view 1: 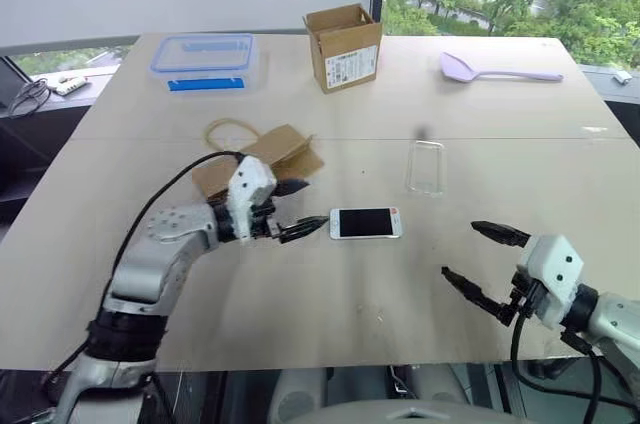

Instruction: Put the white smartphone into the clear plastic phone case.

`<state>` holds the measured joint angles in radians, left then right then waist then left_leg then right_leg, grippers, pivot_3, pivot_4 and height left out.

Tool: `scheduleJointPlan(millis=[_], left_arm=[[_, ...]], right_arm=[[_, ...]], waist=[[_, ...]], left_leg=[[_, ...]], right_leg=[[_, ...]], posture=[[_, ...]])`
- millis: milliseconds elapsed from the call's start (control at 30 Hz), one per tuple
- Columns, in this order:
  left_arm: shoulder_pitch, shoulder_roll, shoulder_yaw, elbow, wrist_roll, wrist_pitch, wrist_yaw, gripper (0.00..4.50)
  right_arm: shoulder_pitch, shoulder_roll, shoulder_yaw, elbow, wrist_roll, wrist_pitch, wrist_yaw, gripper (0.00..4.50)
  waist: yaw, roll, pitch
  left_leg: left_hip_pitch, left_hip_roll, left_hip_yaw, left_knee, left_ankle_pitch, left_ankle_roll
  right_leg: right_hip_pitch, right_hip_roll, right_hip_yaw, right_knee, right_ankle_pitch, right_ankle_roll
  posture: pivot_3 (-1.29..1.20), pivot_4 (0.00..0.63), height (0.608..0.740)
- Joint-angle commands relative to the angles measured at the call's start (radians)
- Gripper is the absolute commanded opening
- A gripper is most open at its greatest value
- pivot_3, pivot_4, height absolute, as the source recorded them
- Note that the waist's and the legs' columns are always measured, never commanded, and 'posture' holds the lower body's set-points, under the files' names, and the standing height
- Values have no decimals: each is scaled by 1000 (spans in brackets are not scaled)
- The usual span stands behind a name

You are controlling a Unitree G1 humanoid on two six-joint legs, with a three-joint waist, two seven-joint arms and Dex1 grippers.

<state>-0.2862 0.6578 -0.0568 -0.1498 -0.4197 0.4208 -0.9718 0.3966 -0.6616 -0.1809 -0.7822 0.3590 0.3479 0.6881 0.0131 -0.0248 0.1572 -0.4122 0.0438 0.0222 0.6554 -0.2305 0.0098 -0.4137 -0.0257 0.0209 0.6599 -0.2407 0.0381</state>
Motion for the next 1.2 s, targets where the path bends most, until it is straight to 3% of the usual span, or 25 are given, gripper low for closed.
scheduleJointPlan(millis=[33, 167, 467, 800, 933, 1033, 1067, 1200], left_arm=[[-52, -1, -65, 13, 53, 17, -8, 4389], [-116, -23, -116, 80, 96, 70, 10, 4389], [-183, -35, -200, 161, 148, -33, -130, 4389], [-247, -88, -283, 369, 290, -222, -181, 4389], [-252, -96, -300, 361, 287, -177, -234, 4389], [-232, -63, -311, 311, 268, -141, -314, 3038], [-227, -58, -313, 301, 268, -133, -322, 2844], [-225, -51, -309, 259, 267, -84, -326, 2841]], right_arm=[[-5, -2, -9, -54, 8, 18, -18, 4500], [-44, 0, 35, -61, -15, 39, -40, 4500], [-137, 11, 202, -55, -110, 57, -75, 4500], [-98, 4, 193, -83, -130, 67, -92, 4500], [-85, 19, 180, -108, -119, 86, -110, 4500], [-60, 19, 179, -119, -126, 85, -117, 4500], [-56, 21, 179, -122, -125, 86, -119, 4500], [-48, 25, 190, -128, -130, 84, -128, 4500]], waist=[[-2, 0, 0], [-3, 0, 0], [-1, 0, 0], [3, 0, 0], [5, 0, -1], [0, 0, -1], [-1, 0, -1], [-1, 0, -1]], left_leg=[[0, 0, 0, 0, 0, 0], [0, 0, 0, 0, 0, 0], [-1, 0, 0, 0, 0, 0], [-1, 0, -1, 2, 0, 0], [-2, 0, -2, 8, 0, 0], [-2, 0, -2, 11, 0, 0], [-2, 0, -2, 11, 0, 1], [-2, 0, -1, 11, -1, 2]], right_leg=[[0, 0, 0, 0, 0, 0], [0, 1, 0, 0, 0, 0], [0, 1, 0, 0, 0, 0], [0, 1, -1, 0, 0, 0], [1, 1, -1, 2, 0, 0], [2, 0, -1, 3, 0, 0], [2, 0, -1, 2, 0, 0], [2, 1, 0, 2, 0, 0]], posture=[[0, 150, 740], [0, 150, 740], [0, 150, 740], [0, 150, 740], [0, 150, 740], [0, 150, 740], [0, 150, 740], [0, 150, 740]])
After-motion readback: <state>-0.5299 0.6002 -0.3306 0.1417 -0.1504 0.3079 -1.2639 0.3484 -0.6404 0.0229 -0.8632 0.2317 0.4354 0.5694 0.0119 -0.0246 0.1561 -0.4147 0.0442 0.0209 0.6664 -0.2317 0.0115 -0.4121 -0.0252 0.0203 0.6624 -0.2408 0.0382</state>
